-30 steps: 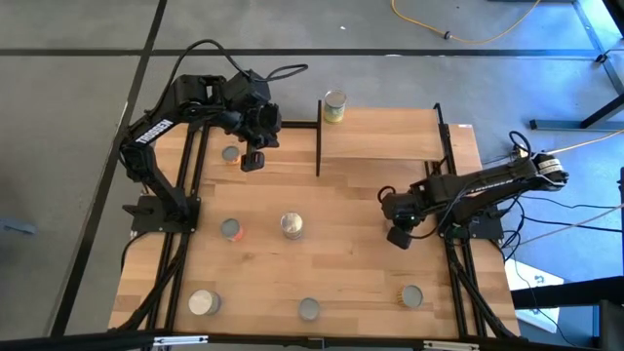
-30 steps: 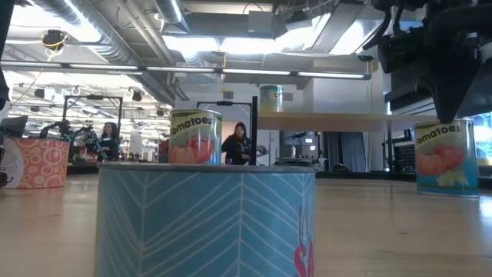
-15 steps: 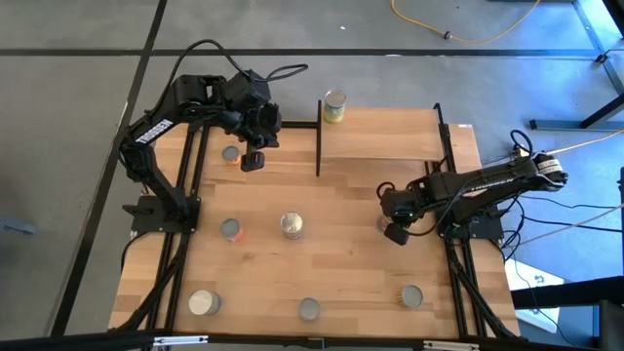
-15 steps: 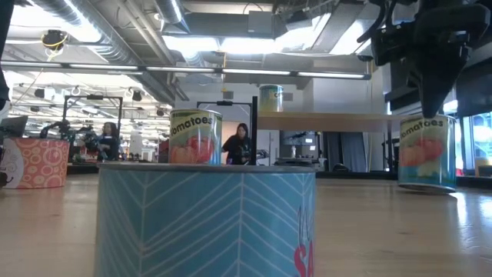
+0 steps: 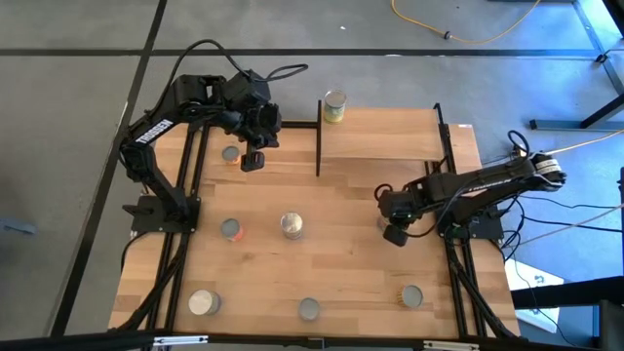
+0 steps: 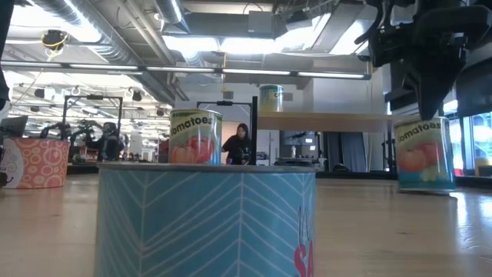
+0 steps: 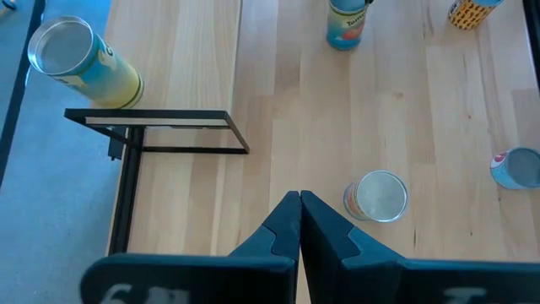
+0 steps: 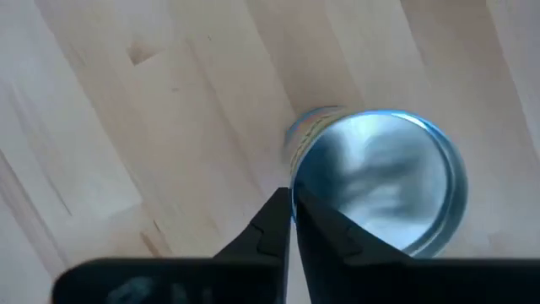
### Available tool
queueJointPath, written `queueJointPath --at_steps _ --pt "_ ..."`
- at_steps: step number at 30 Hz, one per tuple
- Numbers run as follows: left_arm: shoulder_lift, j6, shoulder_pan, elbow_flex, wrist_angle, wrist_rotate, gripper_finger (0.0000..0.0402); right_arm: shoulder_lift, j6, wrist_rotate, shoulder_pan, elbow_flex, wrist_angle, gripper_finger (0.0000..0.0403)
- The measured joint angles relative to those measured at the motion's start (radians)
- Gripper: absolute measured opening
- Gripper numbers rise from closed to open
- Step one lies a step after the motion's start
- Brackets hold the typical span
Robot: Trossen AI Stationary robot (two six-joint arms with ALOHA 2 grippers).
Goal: Pick and place cans onto a shelf
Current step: Put the right canned tomatoes on the shelf
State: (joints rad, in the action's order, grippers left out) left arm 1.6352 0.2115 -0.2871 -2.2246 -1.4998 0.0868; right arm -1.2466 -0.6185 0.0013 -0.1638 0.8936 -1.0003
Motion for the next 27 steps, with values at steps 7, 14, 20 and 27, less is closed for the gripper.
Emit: queueJointPath --at_steps 7,14,20,27 --pt "0.000 0.000 0.000 0.000 -0.001 0.000 0.0000 -0.009 0.002 -0.001 0.000 0.001 0.021 0.0028" --pt "0.000 0.000 0.000 0.000 -0.002 0.000 0.0000 -0.007 0.002 0.003 0.000 0.007 -0.006 0.0029" --pt "0.000 0.001 0.000 0.000 -0.002 0.000 0.0000 -0.007 0.003 -0.001 0.000 0.011 -0.016 0.0029" --pt "0.000 0.001 0.000 0.000 -0.002 0.000 0.0000 -0.007 0.060 -0.056 0.000 0.087 -0.022 0.0010"
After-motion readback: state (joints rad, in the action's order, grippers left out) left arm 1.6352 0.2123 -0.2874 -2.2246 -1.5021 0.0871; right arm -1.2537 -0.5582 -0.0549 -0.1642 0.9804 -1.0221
